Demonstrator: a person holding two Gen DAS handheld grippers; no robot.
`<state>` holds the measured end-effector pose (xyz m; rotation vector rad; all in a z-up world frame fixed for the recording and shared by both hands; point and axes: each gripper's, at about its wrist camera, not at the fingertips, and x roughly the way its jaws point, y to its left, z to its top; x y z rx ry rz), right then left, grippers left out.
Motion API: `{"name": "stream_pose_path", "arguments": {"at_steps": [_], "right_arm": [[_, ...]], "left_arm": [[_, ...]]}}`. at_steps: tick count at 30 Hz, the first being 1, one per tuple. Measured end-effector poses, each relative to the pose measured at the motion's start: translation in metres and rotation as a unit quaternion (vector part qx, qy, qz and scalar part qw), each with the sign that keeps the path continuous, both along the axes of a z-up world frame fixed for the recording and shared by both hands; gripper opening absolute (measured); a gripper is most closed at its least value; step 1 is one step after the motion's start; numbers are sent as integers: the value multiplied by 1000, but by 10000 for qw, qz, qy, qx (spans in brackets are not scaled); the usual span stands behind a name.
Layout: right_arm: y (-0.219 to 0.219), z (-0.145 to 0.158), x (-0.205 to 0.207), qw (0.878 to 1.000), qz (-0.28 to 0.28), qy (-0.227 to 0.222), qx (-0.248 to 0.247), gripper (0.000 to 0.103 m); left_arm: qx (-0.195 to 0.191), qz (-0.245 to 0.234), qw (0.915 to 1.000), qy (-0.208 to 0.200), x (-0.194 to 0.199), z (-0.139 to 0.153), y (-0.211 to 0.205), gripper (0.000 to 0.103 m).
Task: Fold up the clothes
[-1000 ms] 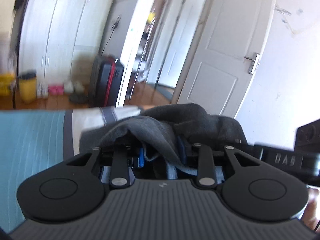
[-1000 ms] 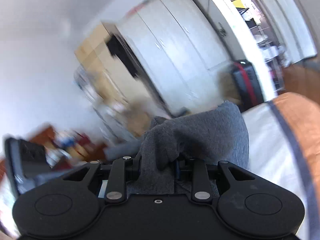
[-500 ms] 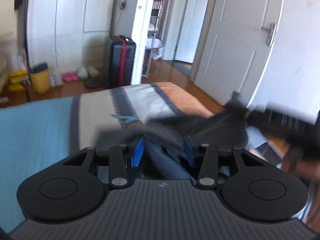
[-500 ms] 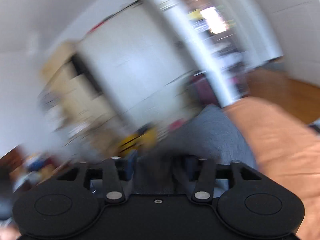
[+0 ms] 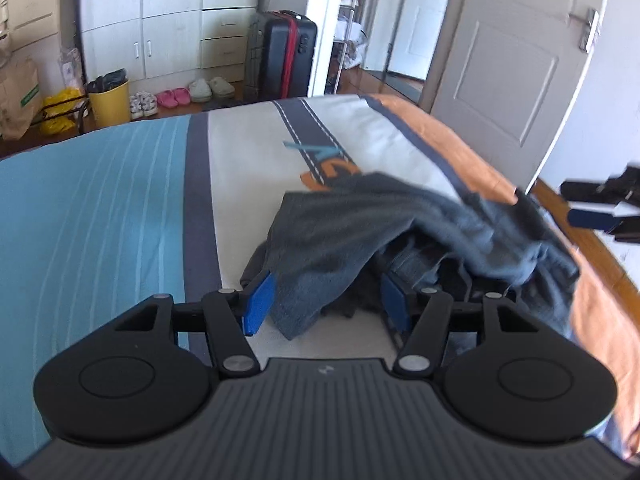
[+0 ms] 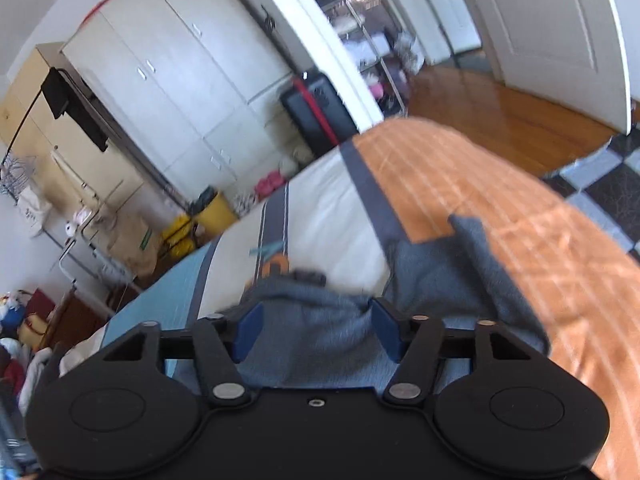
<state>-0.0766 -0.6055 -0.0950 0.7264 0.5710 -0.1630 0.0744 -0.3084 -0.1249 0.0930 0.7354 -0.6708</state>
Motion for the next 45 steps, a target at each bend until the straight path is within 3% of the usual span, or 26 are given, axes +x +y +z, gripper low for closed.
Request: {"name": "stream_pose_path", "arguments": {"at_steps": [2, 4, 8, 11, 13, 16, 20, 23, 26, 27, 28, 29, 30, 31, 33, 36, 40, 41, 43, 45], "right_arm": [[-2, -12, -8, 9977, -150, 79, 656, 76], [-4, -23, -5, 9935, -345, 216, 1064, 76], [6, -17, 7, 9957, 48, 548, 742, 76], [17, -21, 13, 9926, 235, 890, 797, 76], [22, -28, 17, 9895, 272, 1192, 771, 76], [28, -40, 25, 9843, 252, 1608, 679, 76], [15, -51, 38, 9832, 68, 1668, 743, 76], [7, -50, 38, 9867, -117, 1379, 851, 76], [2, -50, 31, 9900, -374, 839, 1068, 77], [0, -51, 30, 9898, -438, 671, 1175, 77], [-1, -53, 30, 9905, -425, 552, 1187, 71], [-2, -54, 31, 9914, -384, 450, 1165, 64], [-2, -55, 33, 9926, -308, 445, 1085, 44], [-1, -54, 35, 9938, -233, 472, 976, 32], [1, -44, 37, 9966, -75, 453, 687, 31], [3, -29, 33, 9986, 40, 88, 516, 32], [8, -17, 30, 9985, 198, -301, 409, 34], [11, -14, 30, 9989, 222, -315, 283, 36], [20, -7, 33, 9990, 351, -266, 10, 55], [33, 0, 35, 9975, 559, -150, -398, 56]], "left_arm": [[-46, -264, 9996, -92, 1, -8, -1, 59], [85, -221, 9997, -106, 9, -15, -6, 59], [6, -138, 9999, 69, 27, -17, -3, 59], [146, -75, 9998, 58, 31, -19, 0, 59], [387, -144, 9991, 63, 28, -22, 0, 59], [347, -316, 9988, 134, 23, -25, 4, 60], [395, -197, 9990, -54, 26, -27, 4, 60], [459, 126, 9988, -116, 39, -26, 3, 61], [207, 127, 9997, 68, 56, -24, 3, 56], [147, 51, 9998, 152, 59, -25, 2, 43], [73, -16, 9996, 272, 62, -27, 1, 24], [-9, -77, 9992, 404, 64, -28, 0, 19], [-90, -138, 9984, 536, 65, -30, -2, 13], [-115, -119, 9985, 519, 65, -30, -2, 10], [-71, -71, 9996, 257, 60, -25, -4, 8], [-260, -19, 9996, -100, 52, -9, -2, 7], [-581, 100, 9981, -205, 53, 15, 1, 7], [-566, 230, 9979, -196, 55, 20, 1, 7], [-516, 508, 9972, -170, 60, 29, 1, 7], [-699, 559, 9959, -91, 65, 34, 5, 7]]}}
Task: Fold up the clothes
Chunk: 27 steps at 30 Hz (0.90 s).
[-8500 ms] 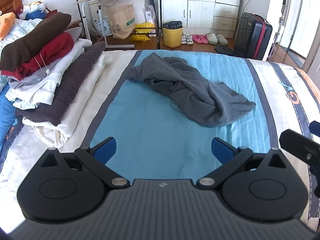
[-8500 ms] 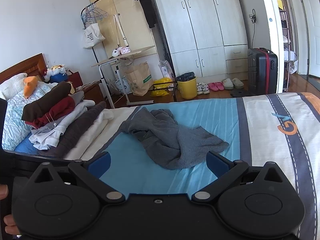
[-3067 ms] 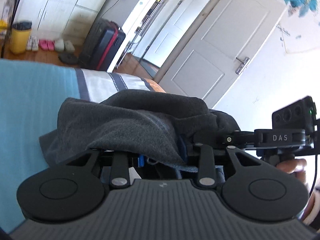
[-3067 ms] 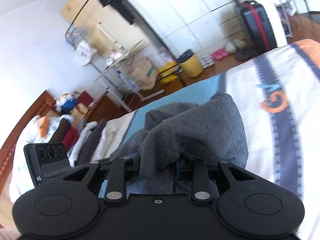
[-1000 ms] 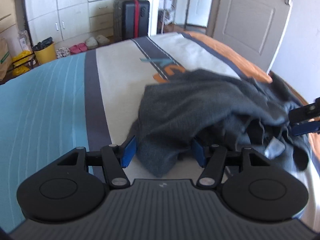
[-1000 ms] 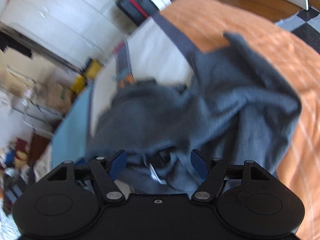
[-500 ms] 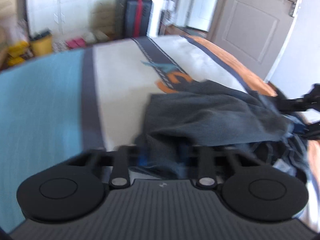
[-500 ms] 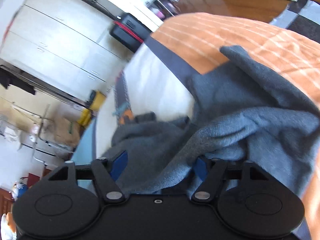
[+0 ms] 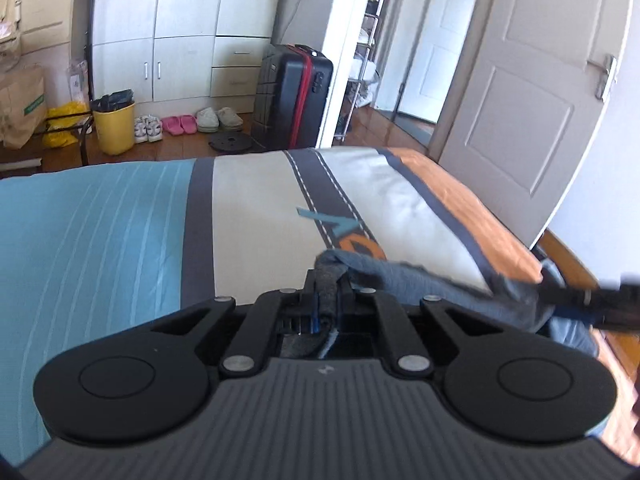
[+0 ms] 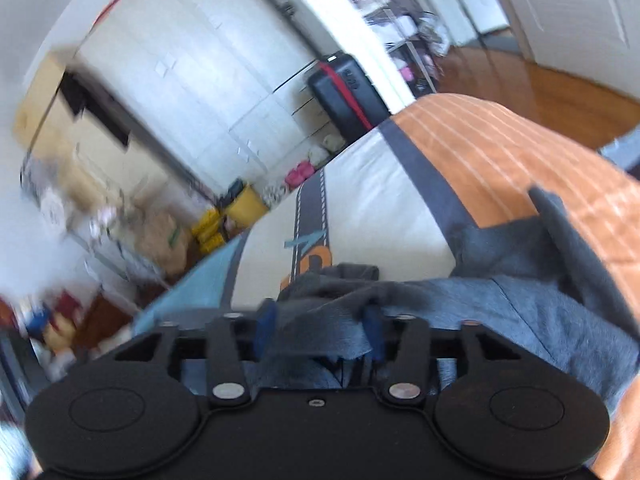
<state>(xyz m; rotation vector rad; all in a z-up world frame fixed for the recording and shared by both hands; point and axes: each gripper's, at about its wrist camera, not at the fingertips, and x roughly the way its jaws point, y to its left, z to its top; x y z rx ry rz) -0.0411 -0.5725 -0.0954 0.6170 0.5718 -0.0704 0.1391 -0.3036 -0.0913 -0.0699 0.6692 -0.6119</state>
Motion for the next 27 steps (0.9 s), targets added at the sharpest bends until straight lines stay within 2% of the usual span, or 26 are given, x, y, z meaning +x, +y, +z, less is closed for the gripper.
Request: {"name": "stream_pose_path", "arguments": {"at_steps": [2, 5, 7, 13, 17, 20, 24, 26, 27], "right_arm": [[13, 4, 1, 9992, 183, 17, -363, 56], [31, 8, 1, 9960, 445, -77, -772, 60], [40, 5, 6, 9935, 682, -104, -903, 70], [71, 5, 9, 9781, 1225, -89, -1679, 70], [80, 22, -1, 9723, 1420, -268, -1837, 71], [72, 33, -8, 9776, 1107, -273, -1772, 73], [40, 36, -19, 9883, 251, -275, -1481, 73], [22, 32, -22, 9898, -331, -28, -1384, 73], [12, 28, -23, 9880, -721, 286, -1333, 73]], "left_arm": [[-142, 15, 9998, 159, 3, 1, 4, 7], [-160, -18, 9997, 174, -1, 0, 7, 7], [-169, -56, 9997, 158, -6, -1, 9, 7], [-331, -196, 9992, 99, -19, 4, 17, 7], [-531, 83, 9984, -155, -17, 18, 28, 7], [-619, 116, 9980, -39, -10, 21, 33, 7], [-616, 103, 9980, -42, -13, 19, 36, 7], [-614, 50, 9981, -66, -16, 18, 36, 7], [-624, 14, 9980, -72, -17, 18, 35, 7]]}}
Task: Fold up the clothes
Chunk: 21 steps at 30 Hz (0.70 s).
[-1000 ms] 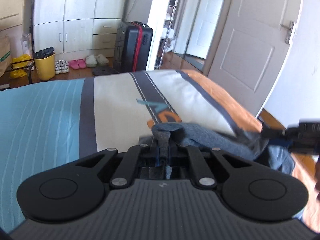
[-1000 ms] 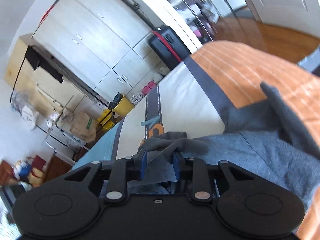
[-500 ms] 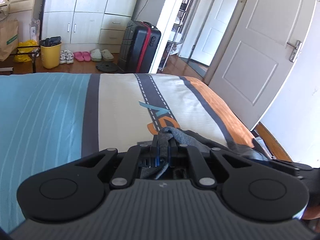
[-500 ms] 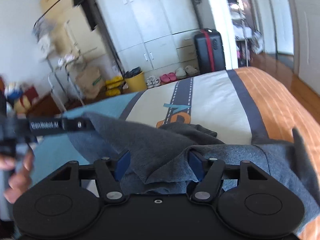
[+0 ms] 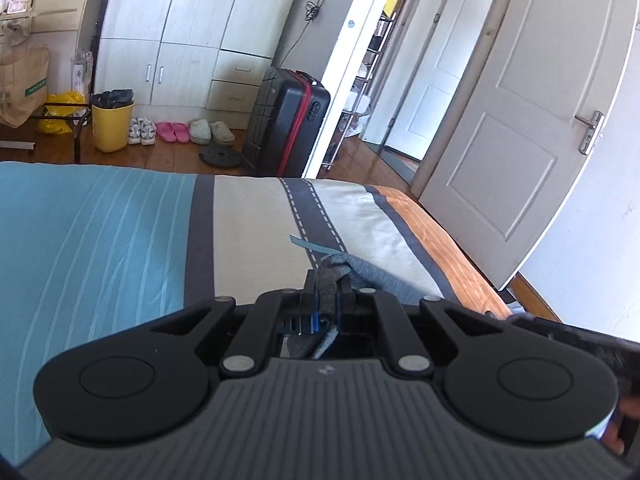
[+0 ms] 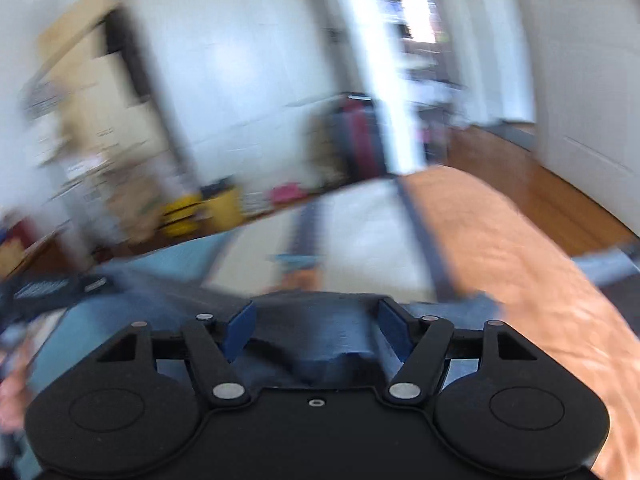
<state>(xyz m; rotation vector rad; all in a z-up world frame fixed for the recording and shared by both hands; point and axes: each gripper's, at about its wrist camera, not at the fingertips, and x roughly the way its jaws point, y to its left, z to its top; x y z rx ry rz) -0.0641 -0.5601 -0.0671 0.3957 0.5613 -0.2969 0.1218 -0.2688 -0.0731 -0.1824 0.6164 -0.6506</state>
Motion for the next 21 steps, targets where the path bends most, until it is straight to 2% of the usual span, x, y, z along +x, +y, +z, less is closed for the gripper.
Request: {"name": "stream_pose_path", "arguments": {"at_steps": [3, 6, 7, 10, 12, 14, 16, 18, 19, 21], "right_arm": [[-30, -17, -10, 9911, -1056, 651, 485, 75], [-40, -21, -23, 9905, -834, 265, 1060, 75], [-37, -17, -24, 9918, -656, 139, 1091, 75], [-8, 3, -15, 9978, 128, -225, 611, 75], [18, 13, -9, 9962, 804, -287, 157, 75], [54, 19, -7, 9874, 1471, -342, -469, 74], [85, 23, -8, 9711, 2042, -447, -1152, 74], [105, 26, 0, 9639, 2161, -300, -1527, 75], [109, 26, 5, 9642, 2148, -180, -1542, 74], [112, 22, 14, 9666, 2146, -171, -1389, 74]], "left_arm": [[-27, -52, 10000, -39, -3, -1, -3, 7], [-62, -114, 9999, 23, -5, -2, -8, 7], [-71, -140, 9999, 43, -6, -2, -10, 7], [-38, -254, 9996, -80, -11, 4, -16, 7], [-19, -324, 9992, -221, -16, 10, -19, 7], [-60, -426, 9986, -298, -19, 15, -20, 7], [-109, -508, 9982, -299, -22, 18, -19, 7], [48, -548, 9983, -192, -28, 20, -20, 7], [135, -543, 9983, -158, -33, 19, -20, 7], [33, -685, 9976, -128, -44, 18, -18, 7]]}}
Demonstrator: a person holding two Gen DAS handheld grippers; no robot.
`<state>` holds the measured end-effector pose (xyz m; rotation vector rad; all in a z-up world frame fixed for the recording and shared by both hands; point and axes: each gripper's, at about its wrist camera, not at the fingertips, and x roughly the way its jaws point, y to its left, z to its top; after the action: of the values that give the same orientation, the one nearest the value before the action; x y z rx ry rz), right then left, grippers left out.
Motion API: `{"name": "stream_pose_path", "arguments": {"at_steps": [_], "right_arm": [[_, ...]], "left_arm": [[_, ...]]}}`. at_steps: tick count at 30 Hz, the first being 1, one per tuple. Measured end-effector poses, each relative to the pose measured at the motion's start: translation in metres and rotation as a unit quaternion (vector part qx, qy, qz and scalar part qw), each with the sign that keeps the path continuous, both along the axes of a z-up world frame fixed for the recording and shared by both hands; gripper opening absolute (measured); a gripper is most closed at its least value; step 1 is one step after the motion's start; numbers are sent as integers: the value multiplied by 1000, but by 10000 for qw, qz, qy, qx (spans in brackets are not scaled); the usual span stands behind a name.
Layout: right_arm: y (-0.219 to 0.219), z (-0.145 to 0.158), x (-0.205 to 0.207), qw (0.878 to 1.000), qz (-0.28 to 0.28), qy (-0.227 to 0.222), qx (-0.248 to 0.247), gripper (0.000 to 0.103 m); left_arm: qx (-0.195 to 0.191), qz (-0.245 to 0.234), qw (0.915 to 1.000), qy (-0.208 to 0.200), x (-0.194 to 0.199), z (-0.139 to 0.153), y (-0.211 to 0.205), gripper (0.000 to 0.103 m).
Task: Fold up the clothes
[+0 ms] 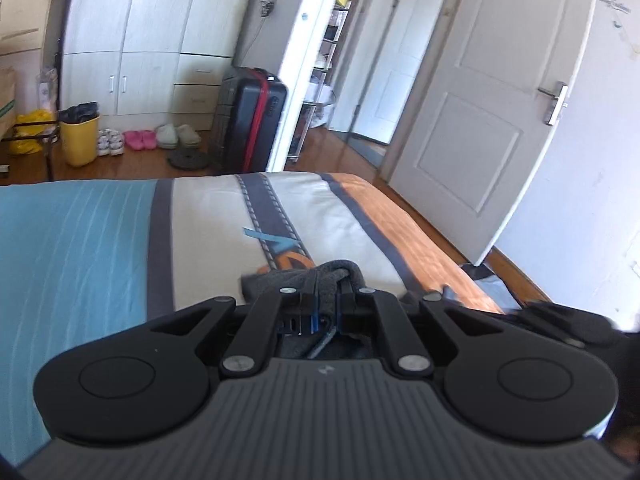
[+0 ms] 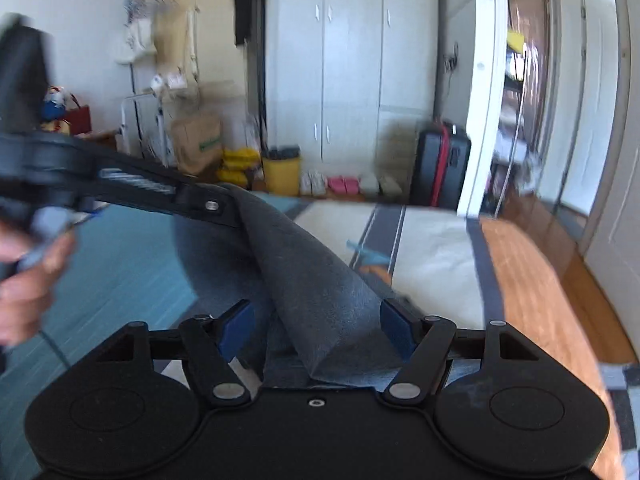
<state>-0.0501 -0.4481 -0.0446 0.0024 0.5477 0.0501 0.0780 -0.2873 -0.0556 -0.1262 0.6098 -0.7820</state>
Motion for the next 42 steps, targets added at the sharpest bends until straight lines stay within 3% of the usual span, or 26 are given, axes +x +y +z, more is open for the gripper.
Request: {"name": "stream_pose_path", "arguments": {"at_steps": [3, 5, 6, 7, 12, 14, 16, 20, 22, 24, 31, 37, 38, 39, 42], "right_arm": [[4, 0, 8, 9997, 76, -217, -52, 72], [2, 0, 14, 9996, 56, -260, -88, 59], [-3, -1, 18, 9998, 2, -186, -17, 27], [-8, -1, 22, 9999, -53, -111, 54, 5], [-55, 9, 11, 9934, -827, -567, 551, 5], [-85, 7, 3, 9837, -1321, -718, 988, 4], [-116, -1, -4, 9699, -1774, -750, 1489, 4], [-140, -14, -12, 9602, -2512, -394, 1154, 4], [-149, -18, -16, 9555, -2663, -357, 1217, 4], [-159, -20, -22, 9497, -2705, -450, 1513, 4], [-178, -19, -37, 9321, -3022, -750, 1851, 4], [-191, -24, -38, 9237, -3113, -797, 2088, 5], [-193, -25, -38, 9225, -3128, -784, 2121, 5], [-194, -27, -38, 9213, -3143, -771, 2155, 5], [-197, -29, -39, 9206, -3159, -734, 2175, 5]], "left_arm": [[-180, -195, 9996, 133, -14, -3, 2, 7], [-308, -266, 9990, 158, -20, -1, 4, 7], [-340, -270, 9989, 150, -21, 0, 5, 7], [-361, -264, 9989, 136, -23, 1, 6, 7], [-302, -235, 9991, -197, -31, 3, 5, 11], [-179, -167, 9993, -284, -31, -1, 2, 12], [-112, -176, 9997, -110, -25, -10, -2, 19], [55, -238, 9996, 144, -17, -30, -10, 27], [170, -286, 9994, 118, -16, -38, -15, 38], [332, -343, 9988, 73, -15, -48, -20, 41], [853, -595, 9945, 117, -10, -82, -27, 42], [1500, -765, 9844, -505, -19, -101, -41, 42], [1588, -744, 9825, -634, -19, -104, -45, 43], [1686, -708, 9805, -718, -17, -107, -49, 53], [1830, -593, 9789, -695, -9, -118, -57, 55]]}}
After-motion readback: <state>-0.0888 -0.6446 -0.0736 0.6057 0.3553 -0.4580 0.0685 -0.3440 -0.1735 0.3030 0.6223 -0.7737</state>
